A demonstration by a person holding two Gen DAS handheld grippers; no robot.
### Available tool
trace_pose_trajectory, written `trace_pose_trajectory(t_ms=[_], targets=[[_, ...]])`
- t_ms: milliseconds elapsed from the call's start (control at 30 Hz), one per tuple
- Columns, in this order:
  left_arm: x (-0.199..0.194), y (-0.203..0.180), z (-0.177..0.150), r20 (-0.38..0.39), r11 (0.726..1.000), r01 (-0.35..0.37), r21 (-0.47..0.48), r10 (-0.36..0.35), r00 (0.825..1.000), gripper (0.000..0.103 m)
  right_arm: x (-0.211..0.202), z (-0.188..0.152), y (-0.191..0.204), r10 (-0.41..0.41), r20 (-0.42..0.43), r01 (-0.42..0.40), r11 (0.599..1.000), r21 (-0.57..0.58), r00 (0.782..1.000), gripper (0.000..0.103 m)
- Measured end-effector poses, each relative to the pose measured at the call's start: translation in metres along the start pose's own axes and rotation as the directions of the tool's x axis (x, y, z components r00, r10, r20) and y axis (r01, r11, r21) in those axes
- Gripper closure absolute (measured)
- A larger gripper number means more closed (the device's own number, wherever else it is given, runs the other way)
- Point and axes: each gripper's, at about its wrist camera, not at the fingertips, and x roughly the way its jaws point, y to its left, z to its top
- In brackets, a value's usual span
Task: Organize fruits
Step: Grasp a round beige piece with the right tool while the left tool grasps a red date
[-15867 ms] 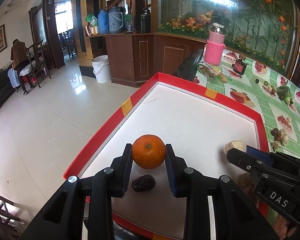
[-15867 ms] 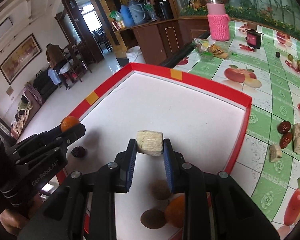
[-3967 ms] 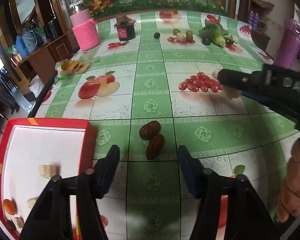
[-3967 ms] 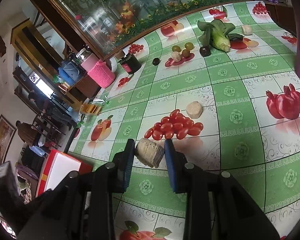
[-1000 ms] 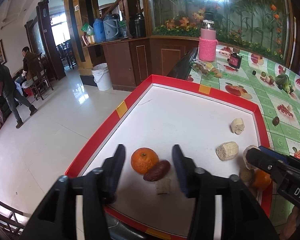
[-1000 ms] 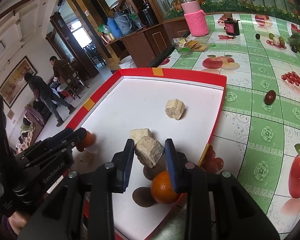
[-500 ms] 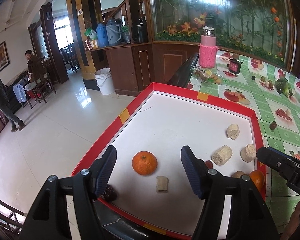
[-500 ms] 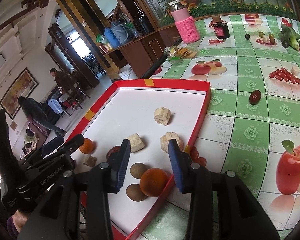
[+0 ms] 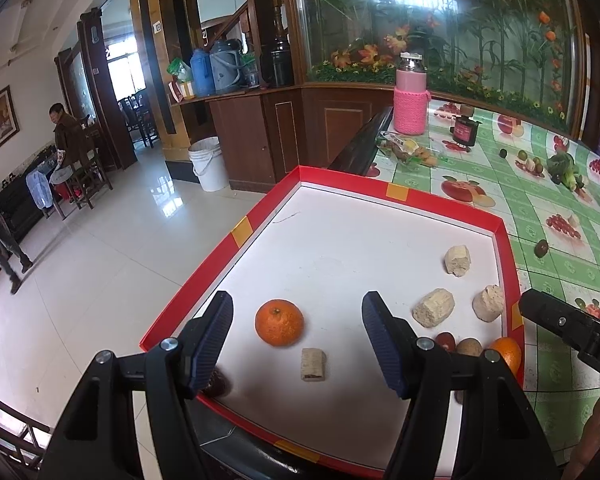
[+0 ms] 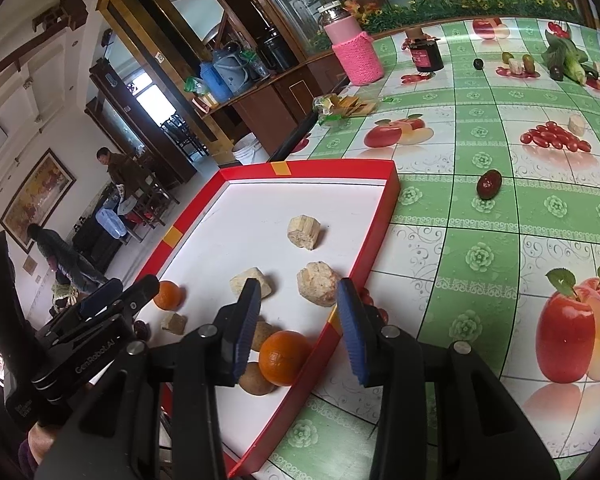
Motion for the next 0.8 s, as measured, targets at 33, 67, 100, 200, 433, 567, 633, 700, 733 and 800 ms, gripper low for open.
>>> trace_pose_trajectory(t_ms=[33,67,100,200,433,567,633,700,733,800], targets=[[0.000,-0.001,0.000,-0.003,1.000,-0.001,0.001,0.001,1.000,0.036,0.000,0.000,-0.001,0.000,0.000,0.000,1.000,0.001,1.000,0.061],[0.000,-0.002,0.000,-0.005,1.000,0.000,0.001,0.000,1.000,0.036,-0.001,0.000,-0.003,-0.002,0.002,0.002,1.000,0.003,1.000,0.061],[0.000,-0.002,-0.001,-0.007,1.000,0.001,0.002,-0.001,1.000,0.036,-0.001,0.000,-0.004,-0.004,0.003,0.004,1.000,0.005,1.000,0.061],[0.001,-0.004,-0.002,-0.014,1.000,0.003,0.006,-0.002,1.000,0.036,-0.004,0.001,-0.009,-0.005,0.008,0.005,1.000,0.018,1.000,0.061],[0.001,-0.017,0.000,-0.020,0.999,0.026,0.028,-0.025,0.999,0.034,-0.022,0.004,-0.041,-0.057,0.034,0.055,0.997,0.061,0.998,0.061],[-0.001,-0.034,0.006,-0.019,0.996,0.062,0.058,-0.061,0.998,0.034,-0.040,0.006,-0.073,-0.113,0.057,0.106,0.988,0.110,0.992,0.061],[-0.002,-0.045,0.010,-0.018,0.994,0.081,0.076,-0.080,0.997,0.034,-0.050,0.008,-0.091,-0.145,0.067,0.135,0.981,0.136,0.987,0.061],[-0.003,-0.057,0.014,-0.019,0.990,0.102,0.092,-0.101,0.995,0.034,-0.059,0.010,-0.106,-0.174,0.072,0.161,0.974,0.159,0.982,0.061],[-0.003,-0.064,0.017,-0.023,0.988,0.118,0.100,-0.116,0.993,0.034,-0.064,0.012,-0.113,-0.188,0.077,0.173,0.971,0.168,0.979,0.061],[-0.003,-0.078,0.021,-0.028,0.983,0.145,0.116,-0.143,0.989,0.034,-0.072,0.017,-0.126,-0.218,0.089,0.200,0.964,0.176,0.972,0.061]])
